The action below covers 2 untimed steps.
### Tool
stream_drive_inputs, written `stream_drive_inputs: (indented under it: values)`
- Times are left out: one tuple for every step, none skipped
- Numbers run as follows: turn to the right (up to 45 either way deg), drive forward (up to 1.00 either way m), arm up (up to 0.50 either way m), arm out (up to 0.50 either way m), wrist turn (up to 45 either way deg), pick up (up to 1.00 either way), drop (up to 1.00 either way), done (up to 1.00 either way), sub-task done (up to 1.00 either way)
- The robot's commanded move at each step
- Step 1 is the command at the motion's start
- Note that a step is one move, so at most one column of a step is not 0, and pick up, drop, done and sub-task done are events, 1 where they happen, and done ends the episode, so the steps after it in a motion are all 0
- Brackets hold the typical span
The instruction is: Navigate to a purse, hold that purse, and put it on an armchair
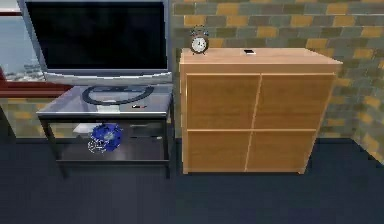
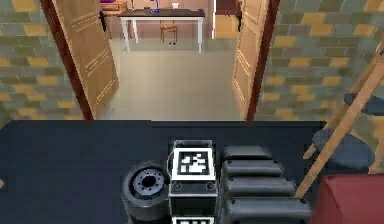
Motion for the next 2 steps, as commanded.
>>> stream_drive_inputs:
  values:
    - [45.0, 0.0, 0.0, 0.0, 0.0, 0.0, 0.0, 0.0, 0.0]
    - [33.0, 0.0, 0.0, 0.0, 0.0, 0.0, 0.0, 0.0, 0.0]
